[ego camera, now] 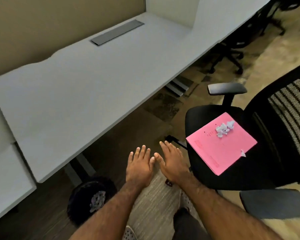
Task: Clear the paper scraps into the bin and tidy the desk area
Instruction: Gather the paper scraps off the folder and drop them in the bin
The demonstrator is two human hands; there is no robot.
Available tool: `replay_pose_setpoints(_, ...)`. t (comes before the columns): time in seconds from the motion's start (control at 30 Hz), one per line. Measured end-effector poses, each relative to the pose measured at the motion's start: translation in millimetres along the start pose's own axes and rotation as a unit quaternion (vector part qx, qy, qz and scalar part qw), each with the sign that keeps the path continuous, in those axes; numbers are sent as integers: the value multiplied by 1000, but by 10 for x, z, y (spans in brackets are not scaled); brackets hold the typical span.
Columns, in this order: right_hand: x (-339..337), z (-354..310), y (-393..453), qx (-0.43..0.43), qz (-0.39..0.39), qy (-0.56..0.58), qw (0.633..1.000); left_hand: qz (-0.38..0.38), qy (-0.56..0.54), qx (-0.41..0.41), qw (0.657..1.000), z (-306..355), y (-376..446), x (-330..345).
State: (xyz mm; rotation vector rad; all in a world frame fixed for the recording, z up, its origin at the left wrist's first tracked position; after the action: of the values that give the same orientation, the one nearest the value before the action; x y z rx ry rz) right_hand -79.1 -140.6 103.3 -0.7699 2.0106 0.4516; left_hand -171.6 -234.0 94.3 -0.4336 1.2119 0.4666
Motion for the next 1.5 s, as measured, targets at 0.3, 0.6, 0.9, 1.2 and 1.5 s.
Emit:
replay_pose_setpoints(0.3,-804,1084,273,83,67,10,994,-15,0,80,997,1113,759,86)
replay_pose_setpoints(0.6,-1165,2714,522,207,106,-27,972,-60,2,150,987,2162,1567,803)
replay_pose_setpoints(0.9,-813,4345,219,404,114,-51,906,-123,-1,184,975,2761,2167,1996)
replay_pose_setpoints(1.2,-293,4762,261,338,60,-107,933,-103,-7,254,962,3327,2638,2785)
replay_pose_setpoints(1.5,-312,4822,754,287,96,-82,950,-77,4,257,963,3636,2836,3031)
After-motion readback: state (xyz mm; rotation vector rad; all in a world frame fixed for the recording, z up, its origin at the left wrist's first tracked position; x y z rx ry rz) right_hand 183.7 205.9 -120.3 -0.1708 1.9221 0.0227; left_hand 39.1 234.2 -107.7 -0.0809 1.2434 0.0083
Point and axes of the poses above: each hand's wrist, its own y-axis towards the middle knuckle, its own x-axis out of the palm, z = x × y, the point moved 8 cm from there along y, towards the middle knuckle, and after that the axes turned 11 degrees about z, right-handed, at the moved point
